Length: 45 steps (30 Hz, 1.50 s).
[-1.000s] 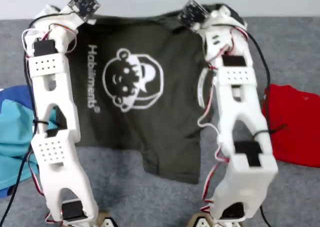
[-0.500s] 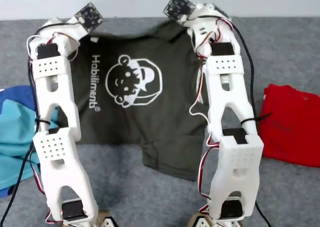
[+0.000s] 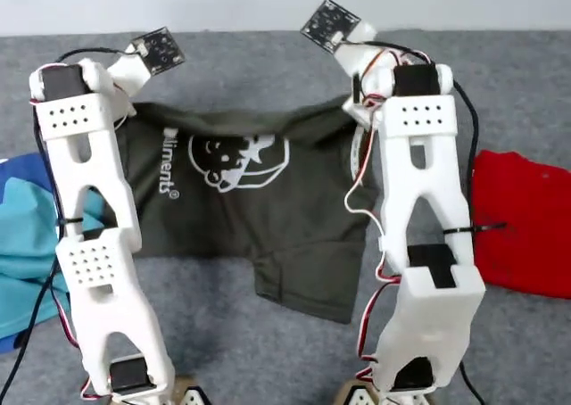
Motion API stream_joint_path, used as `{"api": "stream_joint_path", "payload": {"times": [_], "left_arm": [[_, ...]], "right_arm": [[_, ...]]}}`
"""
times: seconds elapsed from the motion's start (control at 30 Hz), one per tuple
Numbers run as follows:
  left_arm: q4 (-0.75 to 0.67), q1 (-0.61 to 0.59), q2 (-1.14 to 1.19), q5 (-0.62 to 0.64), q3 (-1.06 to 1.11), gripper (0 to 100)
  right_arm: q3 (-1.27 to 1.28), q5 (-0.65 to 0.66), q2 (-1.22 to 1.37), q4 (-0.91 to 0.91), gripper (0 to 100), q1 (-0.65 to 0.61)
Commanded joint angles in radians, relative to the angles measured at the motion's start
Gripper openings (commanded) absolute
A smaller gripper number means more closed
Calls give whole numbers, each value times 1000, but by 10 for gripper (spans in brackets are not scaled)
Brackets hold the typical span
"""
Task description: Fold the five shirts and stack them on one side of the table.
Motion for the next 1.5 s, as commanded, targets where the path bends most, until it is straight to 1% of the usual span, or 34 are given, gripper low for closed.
{"api": "stream_joint_path", "payload": {"times": [0.0,0.13,0.23,0.33,0.4,0.53,0.67,0.83,1.07,1.27,1.47], "left_arm": [[46,-5,-18,-8,-44,15],[48,-32,-18,-8,-35,16],[48,-52,-35,-8,12,17],[48,-74,-91,-14,117,17],[48,-80,-141,-40,223,17],[44,-83,-256,-86,437,17],[43,-80,-311,-87,558,17],[41,-86,-295,-84,572,18],[41,-87,-244,-80,570,18],[41,-103,-239,-68,573,18],[43,-100,-238,-68,575,18]], "right_arm": [[-66,-55,-94,143,9,-22],[-66,-101,-128,320,9,-62],[-61,-138,-150,427,9,-96],[-26,-190,-203,432,9,-104],[35,-198,-255,432,9,-116],[244,-201,-400,432,9,-137],[460,-206,-533,430,9,-154],[680,-282,-657,429,9,-191],[872,-367,-746,427,9,-318],[957,-368,-765,421,9,-340],[1076,-367,-745,351,9,-340]]}}
